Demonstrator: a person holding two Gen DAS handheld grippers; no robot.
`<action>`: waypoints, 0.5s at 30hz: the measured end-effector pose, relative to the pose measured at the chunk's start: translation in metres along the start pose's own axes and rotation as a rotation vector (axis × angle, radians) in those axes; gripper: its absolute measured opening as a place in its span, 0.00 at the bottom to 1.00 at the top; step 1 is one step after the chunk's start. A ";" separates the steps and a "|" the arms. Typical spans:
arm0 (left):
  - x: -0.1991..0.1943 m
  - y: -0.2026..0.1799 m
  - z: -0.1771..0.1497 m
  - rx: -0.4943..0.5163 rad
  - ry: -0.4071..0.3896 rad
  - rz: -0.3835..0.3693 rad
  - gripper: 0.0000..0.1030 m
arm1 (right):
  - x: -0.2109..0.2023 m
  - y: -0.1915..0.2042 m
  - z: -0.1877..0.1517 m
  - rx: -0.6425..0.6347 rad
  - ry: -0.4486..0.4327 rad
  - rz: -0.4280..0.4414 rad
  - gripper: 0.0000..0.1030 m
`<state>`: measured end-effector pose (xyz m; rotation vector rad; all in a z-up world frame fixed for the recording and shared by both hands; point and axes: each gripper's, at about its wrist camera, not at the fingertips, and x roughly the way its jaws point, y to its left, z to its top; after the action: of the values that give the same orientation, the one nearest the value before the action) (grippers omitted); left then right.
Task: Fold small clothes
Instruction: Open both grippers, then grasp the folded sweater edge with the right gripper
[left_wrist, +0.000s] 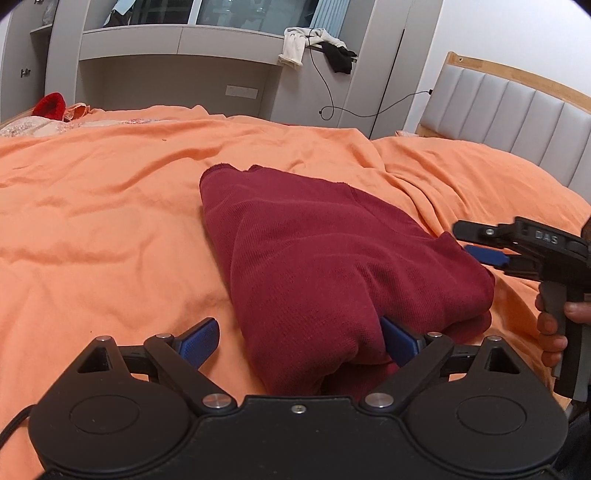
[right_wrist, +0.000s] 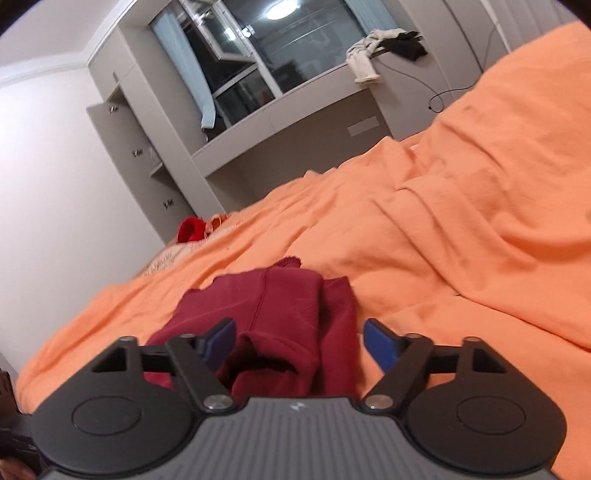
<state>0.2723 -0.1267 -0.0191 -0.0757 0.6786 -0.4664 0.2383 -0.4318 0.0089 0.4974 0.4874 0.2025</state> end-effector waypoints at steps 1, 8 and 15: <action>0.001 0.000 0.000 0.002 0.005 -0.001 0.91 | 0.003 0.000 -0.001 0.016 0.013 0.008 0.70; 0.008 -0.002 -0.003 0.016 0.028 -0.004 0.91 | 0.017 -0.017 -0.006 0.191 0.057 0.077 0.66; 0.012 -0.005 -0.005 0.035 0.029 -0.016 0.87 | 0.009 -0.013 0.002 0.175 0.008 0.054 0.04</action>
<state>0.2757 -0.1363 -0.0289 -0.0421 0.6984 -0.4956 0.2477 -0.4410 -0.0002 0.6810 0.5026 0.2152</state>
